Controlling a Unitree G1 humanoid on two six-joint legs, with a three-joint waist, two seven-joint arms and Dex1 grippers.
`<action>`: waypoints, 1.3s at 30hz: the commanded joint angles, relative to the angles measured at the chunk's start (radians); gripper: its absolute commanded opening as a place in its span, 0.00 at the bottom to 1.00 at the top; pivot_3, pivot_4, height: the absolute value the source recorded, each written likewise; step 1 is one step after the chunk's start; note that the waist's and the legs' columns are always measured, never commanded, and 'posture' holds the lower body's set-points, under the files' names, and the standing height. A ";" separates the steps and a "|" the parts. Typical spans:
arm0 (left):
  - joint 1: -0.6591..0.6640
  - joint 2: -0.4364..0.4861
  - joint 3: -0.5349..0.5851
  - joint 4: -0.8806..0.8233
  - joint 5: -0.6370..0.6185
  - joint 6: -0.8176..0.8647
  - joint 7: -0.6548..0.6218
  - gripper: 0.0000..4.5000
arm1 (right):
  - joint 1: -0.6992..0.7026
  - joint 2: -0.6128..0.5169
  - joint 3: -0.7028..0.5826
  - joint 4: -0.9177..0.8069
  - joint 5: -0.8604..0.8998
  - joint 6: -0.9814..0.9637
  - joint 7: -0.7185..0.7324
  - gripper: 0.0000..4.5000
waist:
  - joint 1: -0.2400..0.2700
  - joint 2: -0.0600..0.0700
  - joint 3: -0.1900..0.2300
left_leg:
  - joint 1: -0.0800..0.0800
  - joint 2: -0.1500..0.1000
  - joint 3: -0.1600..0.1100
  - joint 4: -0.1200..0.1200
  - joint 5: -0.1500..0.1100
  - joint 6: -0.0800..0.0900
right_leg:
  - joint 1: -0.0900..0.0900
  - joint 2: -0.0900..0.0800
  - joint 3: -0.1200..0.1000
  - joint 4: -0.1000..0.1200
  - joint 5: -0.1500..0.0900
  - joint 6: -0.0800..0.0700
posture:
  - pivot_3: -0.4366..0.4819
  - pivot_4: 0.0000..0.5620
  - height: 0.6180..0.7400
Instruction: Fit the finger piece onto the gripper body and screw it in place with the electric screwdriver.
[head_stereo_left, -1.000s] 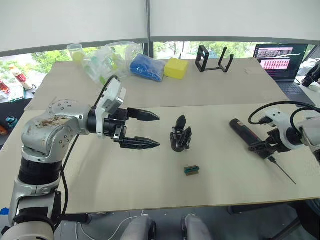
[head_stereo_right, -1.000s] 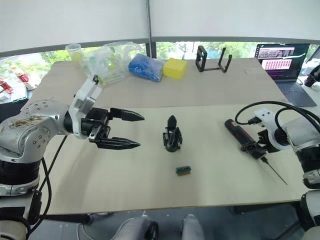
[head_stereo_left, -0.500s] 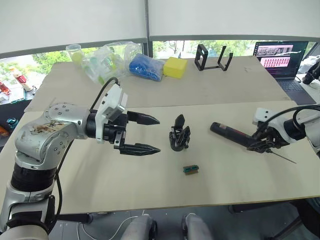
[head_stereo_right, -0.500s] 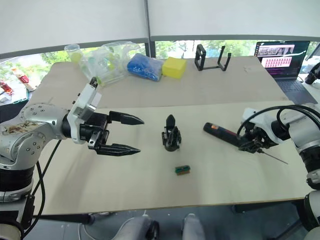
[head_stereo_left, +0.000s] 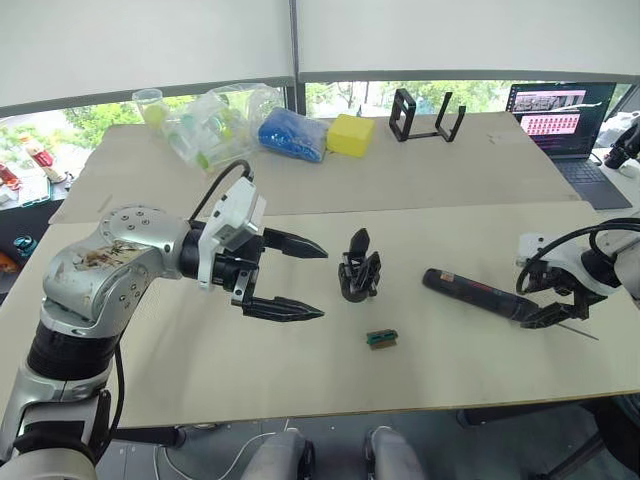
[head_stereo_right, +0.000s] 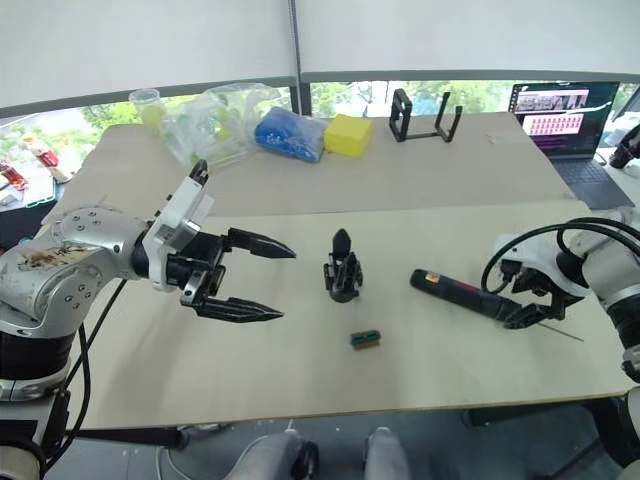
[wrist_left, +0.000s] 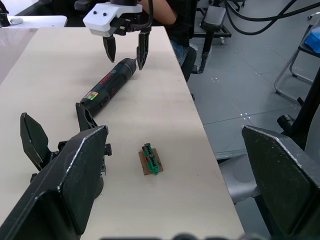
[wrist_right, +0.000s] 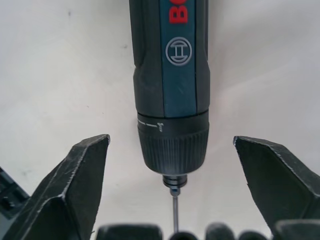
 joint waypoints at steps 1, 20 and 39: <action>-0.022 0.008 0.001 -0.006 0.003 -0.023 -0.006 1.00 | -0.031 0.033 0.015 0.037 -0.045 0.003 -0.013 0.99 | 0.000 0.000 0.000 | 0.000 0.000 0.000 0.000 0.000 0.000 | 0.000 0.000 0.000 0.000 0.000 0.000 | 0.48 0.27 1.00; -0.005 0.012 -0.004 -0.002 0.005 -0.028 0.000 1.00 | -0.075 0.099 -0.005 0.164 -0.054 -0.179 0.039 0.43 | -0.002 -0.003 0.001 | 0.003 0.000 0.000 0.000 0.000 0.000 | 0.002 0.000 -0.001 0.000 0.000 0.000 | 0.48 0.27 1.00; 0.171 -0.079 -0.120 0.092 0.127 -0.155 0.023 1.00 | 0.509 0.569 -1.116 -1.095 0.842 0.473 -0.640 0.43 | 0.027 0.003 0.006 | -0.002 0.000 -0.005 0.000 0.001 -0.001 | 0.000 -0.002 0.005 0.003 0.000 0.000 | 0.48 0.27 1.00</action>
